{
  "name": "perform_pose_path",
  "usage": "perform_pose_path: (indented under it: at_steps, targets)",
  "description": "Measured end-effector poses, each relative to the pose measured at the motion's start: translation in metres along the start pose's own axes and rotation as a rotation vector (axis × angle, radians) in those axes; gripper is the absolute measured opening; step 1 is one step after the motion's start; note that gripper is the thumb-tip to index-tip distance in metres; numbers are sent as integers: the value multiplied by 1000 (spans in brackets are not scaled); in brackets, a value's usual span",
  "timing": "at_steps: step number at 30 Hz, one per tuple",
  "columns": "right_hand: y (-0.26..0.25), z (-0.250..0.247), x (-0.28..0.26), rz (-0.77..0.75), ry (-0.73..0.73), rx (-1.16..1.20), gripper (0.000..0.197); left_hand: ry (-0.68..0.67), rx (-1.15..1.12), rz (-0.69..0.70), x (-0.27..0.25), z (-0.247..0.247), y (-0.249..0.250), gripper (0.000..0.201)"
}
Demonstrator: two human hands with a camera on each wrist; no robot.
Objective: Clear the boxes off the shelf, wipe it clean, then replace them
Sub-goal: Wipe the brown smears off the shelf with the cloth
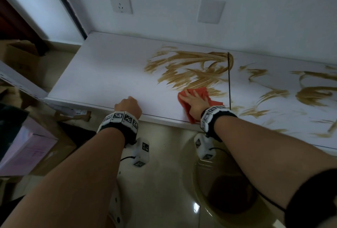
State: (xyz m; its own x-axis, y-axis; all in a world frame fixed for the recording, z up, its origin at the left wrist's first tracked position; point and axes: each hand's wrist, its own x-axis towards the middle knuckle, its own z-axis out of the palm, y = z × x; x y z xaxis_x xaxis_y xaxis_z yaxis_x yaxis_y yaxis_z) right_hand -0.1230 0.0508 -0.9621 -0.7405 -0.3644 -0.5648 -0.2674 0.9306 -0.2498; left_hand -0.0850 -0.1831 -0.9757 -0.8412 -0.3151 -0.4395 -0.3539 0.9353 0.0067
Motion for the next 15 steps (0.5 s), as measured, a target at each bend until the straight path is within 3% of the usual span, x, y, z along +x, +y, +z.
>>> perform_pose_path:
  at_steps: [5, 9, 11, 15]
  targets:
    - [-55, 19, 8, -233, -18, -118, 80, 1, 17, 32, -3, -2, -2, 37]
    - [-45, 23, -2, -349, -67, -184, 82, 4, 44, 31, -3, -7, 0, 33]
    - [-21, 24, -11, -308, -48, -147, 84, 17, 88, 35, -4, -10, 4, 30]
    - [28, 16, -31, -64, 18, -42, 90, 35, 142, 144, -6, -16, 12, 39]
